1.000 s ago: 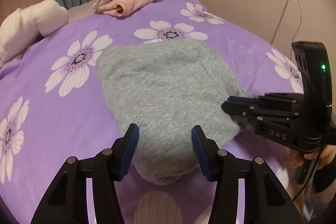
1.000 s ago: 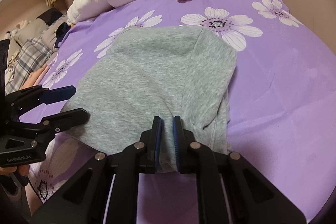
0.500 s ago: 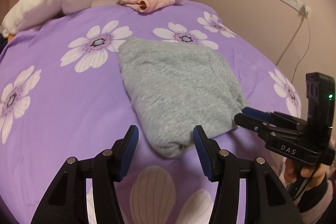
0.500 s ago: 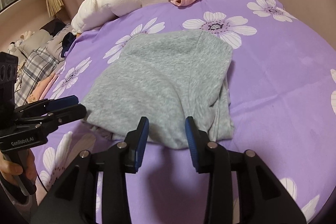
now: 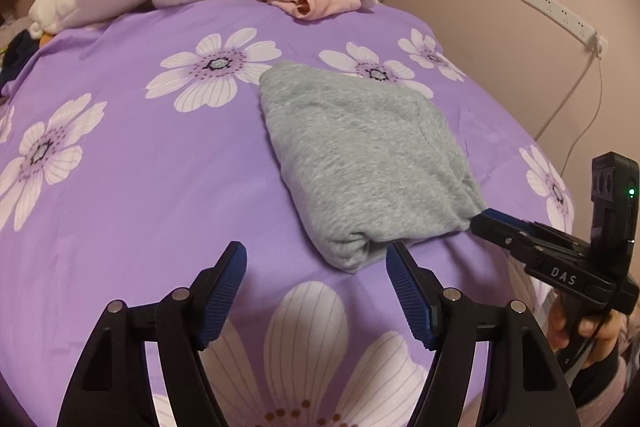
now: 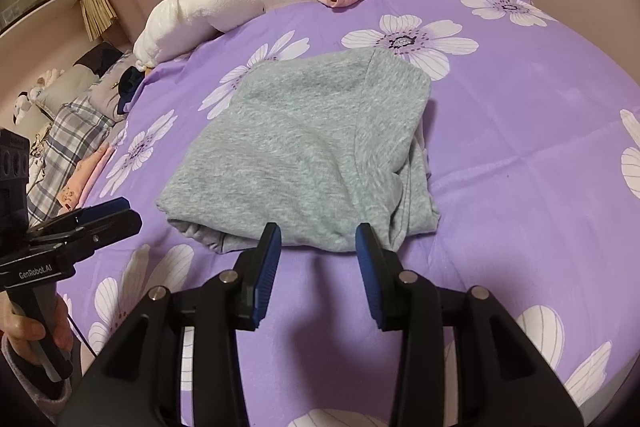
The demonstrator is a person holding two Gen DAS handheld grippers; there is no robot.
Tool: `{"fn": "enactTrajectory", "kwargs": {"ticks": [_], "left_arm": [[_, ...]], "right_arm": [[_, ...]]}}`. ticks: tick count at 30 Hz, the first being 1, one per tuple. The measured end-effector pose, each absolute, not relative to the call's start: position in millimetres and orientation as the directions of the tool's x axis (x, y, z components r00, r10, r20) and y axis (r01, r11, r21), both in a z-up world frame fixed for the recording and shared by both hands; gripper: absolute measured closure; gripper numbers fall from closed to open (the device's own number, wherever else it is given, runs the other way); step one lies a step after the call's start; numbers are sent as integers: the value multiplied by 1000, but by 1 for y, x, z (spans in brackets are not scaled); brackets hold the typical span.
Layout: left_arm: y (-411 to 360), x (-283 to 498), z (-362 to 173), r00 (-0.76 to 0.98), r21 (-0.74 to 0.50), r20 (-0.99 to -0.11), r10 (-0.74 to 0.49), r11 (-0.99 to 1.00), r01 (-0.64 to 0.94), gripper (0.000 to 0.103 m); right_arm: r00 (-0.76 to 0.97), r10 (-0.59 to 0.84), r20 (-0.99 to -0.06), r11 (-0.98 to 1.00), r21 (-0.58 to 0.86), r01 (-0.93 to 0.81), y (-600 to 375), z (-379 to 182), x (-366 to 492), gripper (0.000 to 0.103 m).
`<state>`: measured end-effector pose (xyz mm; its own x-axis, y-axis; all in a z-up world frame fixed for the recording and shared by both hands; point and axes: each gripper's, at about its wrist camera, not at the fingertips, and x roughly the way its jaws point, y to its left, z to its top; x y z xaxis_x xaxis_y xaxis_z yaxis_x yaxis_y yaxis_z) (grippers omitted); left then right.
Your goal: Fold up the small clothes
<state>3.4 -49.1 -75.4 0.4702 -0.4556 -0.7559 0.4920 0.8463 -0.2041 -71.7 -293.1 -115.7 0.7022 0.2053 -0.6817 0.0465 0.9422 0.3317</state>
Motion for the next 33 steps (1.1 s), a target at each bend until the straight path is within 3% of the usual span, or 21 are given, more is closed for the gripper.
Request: {"fn": "enactTrajectory", "kwargs": {"ticks": [4,8,17,19,21,24,33], "left_arm": [[-48,5,-79,460,-209,-764,-452,848,486,31],[-46,9,-84,439,-236,-773,-459,849,472,21],[-39,19,-92,388,-321,-775,-498,841,436,21],[-37,22,-92,377,-348,-769,-516,833,429,18],[-34,25,-94,362,-380,-764,-534,826,416,8],[-32,31,-96,342,-421,-755,-559,813,402,7],[-42,50,-106,278,-506,-742,-610,782,364,7]], "right_arm": [[704,227,-673,932,360,44,-297,-113,-72,58],[708,239,-664,921,386,51,-302,-111,-72,56],[713,314,-627,860,505,65,-318,-112,-65,48],[716,338,-611,839,540,65,-323,-112,-64,43],[721,345,-601,822,564,78,-328,-112,-62,41],[727,320,-607,806,577,127,-339,-115,-60,29],[696,366,-618,733,652,194,-366,-134,-48,29]]}}
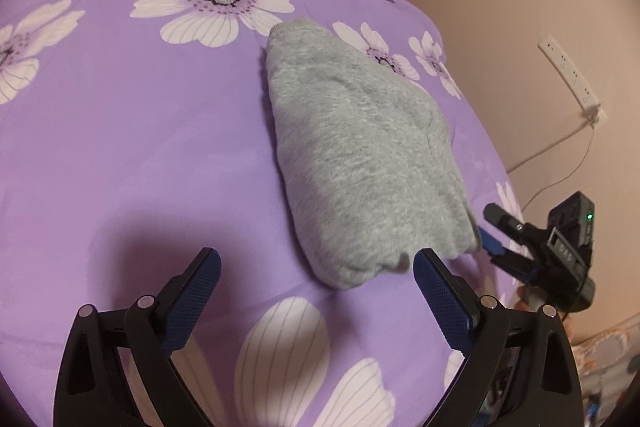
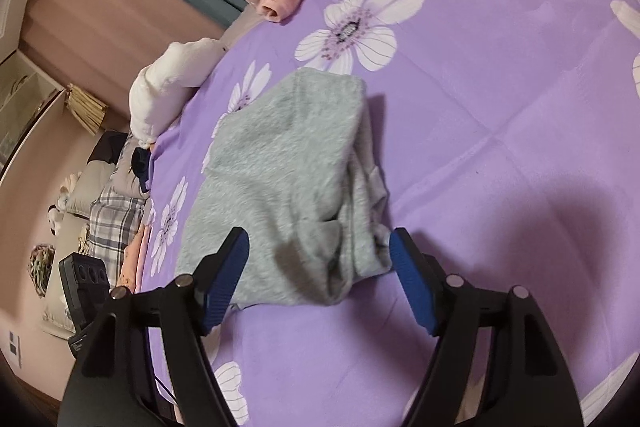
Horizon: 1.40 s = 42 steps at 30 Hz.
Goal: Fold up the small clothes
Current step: 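Grasp the edge of the folded sweatshirt with the right gripper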
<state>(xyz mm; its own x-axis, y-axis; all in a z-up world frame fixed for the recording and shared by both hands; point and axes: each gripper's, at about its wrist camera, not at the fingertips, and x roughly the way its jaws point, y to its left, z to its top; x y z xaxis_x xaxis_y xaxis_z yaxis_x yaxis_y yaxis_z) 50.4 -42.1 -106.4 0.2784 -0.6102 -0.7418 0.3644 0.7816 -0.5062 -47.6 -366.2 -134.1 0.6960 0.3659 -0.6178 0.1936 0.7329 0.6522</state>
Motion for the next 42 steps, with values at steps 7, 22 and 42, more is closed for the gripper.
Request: {"fn": "enactTrajectory", "kwargs": {"ticks": [7,22,42], "left_arm": [[-51,68,-108,276,-518,-737,-617,778,354,7],[-76,112,-124,217,-595,-711,-669,736,322,5],[-96,132,-135,171,-631,-696,-698,707,319,5]], "right_arm": [[670,395,-629,726,661,192,-373,-141,-27,29],[615,445,-651,753,644,136,-378,-151,24,28],[569,550,-611,734,679,19,-370,-164,79,44]]}}
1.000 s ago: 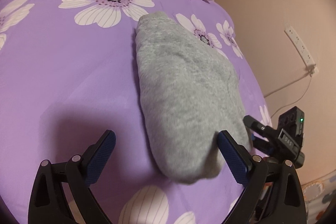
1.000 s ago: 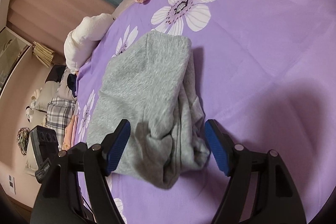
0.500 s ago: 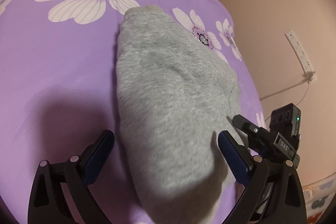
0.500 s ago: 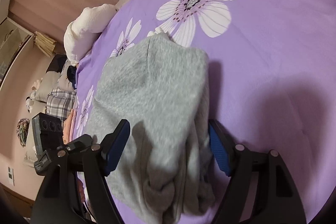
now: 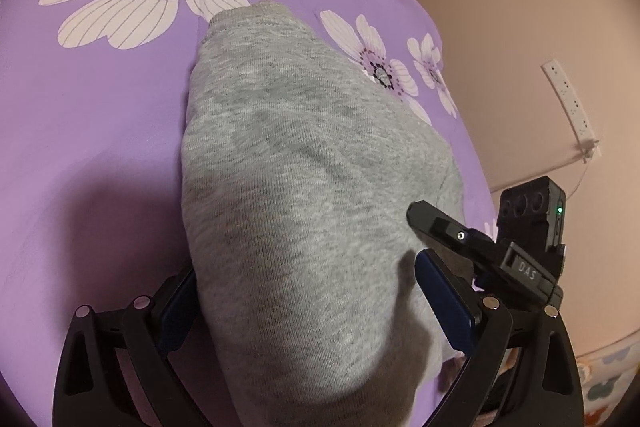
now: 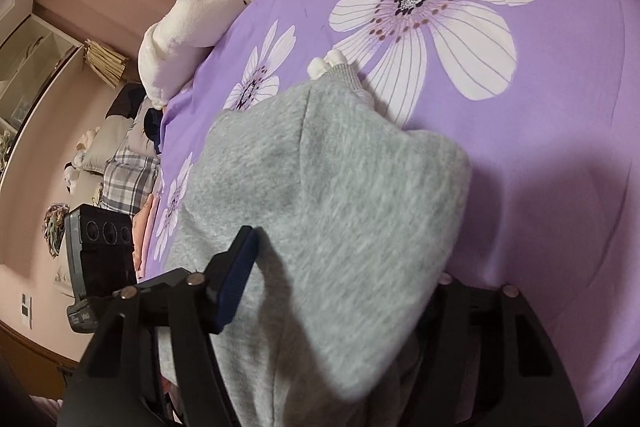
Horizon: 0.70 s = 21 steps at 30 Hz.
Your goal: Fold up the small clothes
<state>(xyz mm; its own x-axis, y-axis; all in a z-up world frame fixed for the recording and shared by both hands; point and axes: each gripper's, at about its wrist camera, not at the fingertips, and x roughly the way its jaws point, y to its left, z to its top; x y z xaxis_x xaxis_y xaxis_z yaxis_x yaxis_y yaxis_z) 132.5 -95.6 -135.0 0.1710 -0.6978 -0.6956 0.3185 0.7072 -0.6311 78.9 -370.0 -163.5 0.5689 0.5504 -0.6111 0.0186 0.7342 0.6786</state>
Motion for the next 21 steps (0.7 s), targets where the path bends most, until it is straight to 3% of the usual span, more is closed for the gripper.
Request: {"fn": "enactTrajectory", "kwargs": {"ticks": [4,10,21], "left_arm": [[-96,130,-133,184,-619,-699,-691,714,328,6],[-91,125,-132,222,-578,-721,-656,747,330,25],[-81,114,-121,271,-566,-705,-655,750,341,40]], "right_arm": [[591,542,-597,737,676,6,-366,-161,75,58],[636,486,-599,780,626,-7,-357,-149,68,72],[715,382,-585,878,471,-84,-323,-107,60,77]]}}
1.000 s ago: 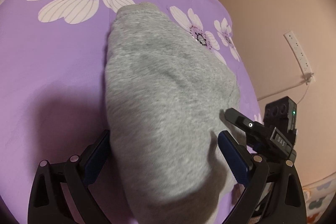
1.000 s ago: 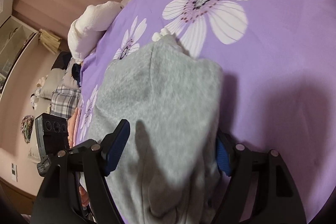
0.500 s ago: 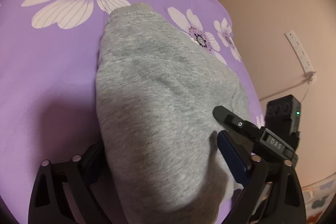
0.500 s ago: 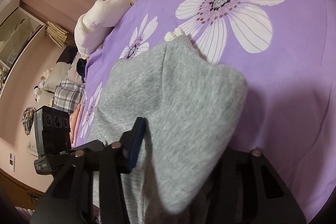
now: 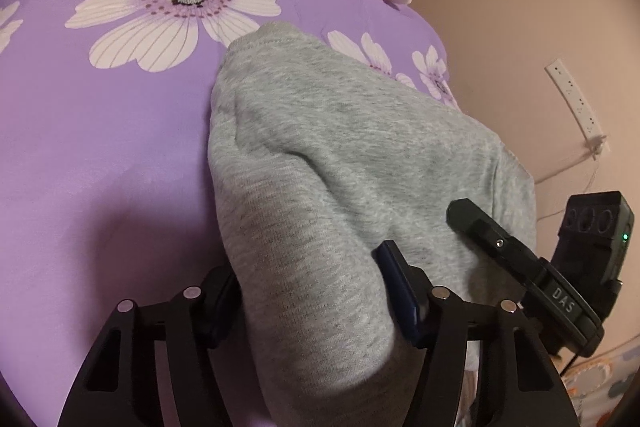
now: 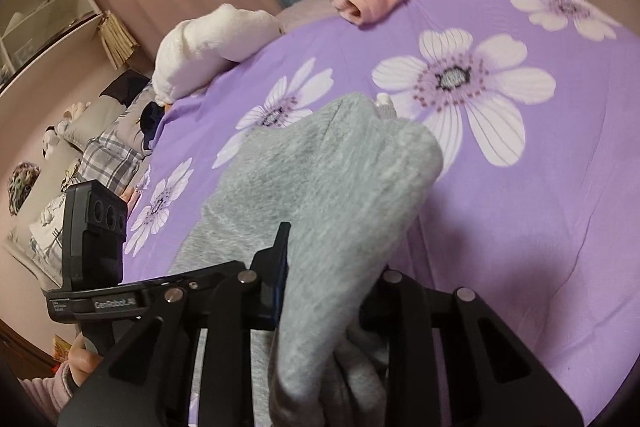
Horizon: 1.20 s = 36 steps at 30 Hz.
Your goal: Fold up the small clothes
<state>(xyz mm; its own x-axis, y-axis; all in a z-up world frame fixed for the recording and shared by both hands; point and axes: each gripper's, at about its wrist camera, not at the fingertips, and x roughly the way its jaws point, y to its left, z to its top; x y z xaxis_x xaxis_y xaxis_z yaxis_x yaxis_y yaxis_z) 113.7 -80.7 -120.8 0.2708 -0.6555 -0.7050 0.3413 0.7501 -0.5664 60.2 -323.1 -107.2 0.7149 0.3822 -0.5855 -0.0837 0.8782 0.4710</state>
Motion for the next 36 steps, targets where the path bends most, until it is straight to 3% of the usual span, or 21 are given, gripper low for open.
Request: {"fn": "enactTrajectory", "kwargs": {"ticks": [13,15,16,25,30,32,36], "left_arm": [[-64,103,-99,336,-534,-680,-651,755,380,40],[-60,104,-100,336,-543,-674,-658,750,378,44],[-57,104,-102,337,-548,-672,-659,750,371,51],[-50,111,-113,297,-624,-647,-702,712,323,54],[-49,117,-123,257,-658,-649,-716,698,281,43],[-51,119,-128,251,-651,-665,-703,711,266,32],[-59,123,-138,193,-695,-644,-740,671,256,30]], "right_arm": [[751,395,-529,889,425,-168,-294,-78,51,78],[751,400,-526,889,422,-177,-289,-76,51,79],[749,398,-529,891,417,-178,-287,-76,52,79],[736,380,-560,895,424,-139,-286,-81,55,80],[714,399,-576,858,508,-69,-311,-100,60,79],[705,413,-577,842,537,-53,-317,-107,59,79],[692,420,-587,829,558,-29,-320,-116,58,76]]}}
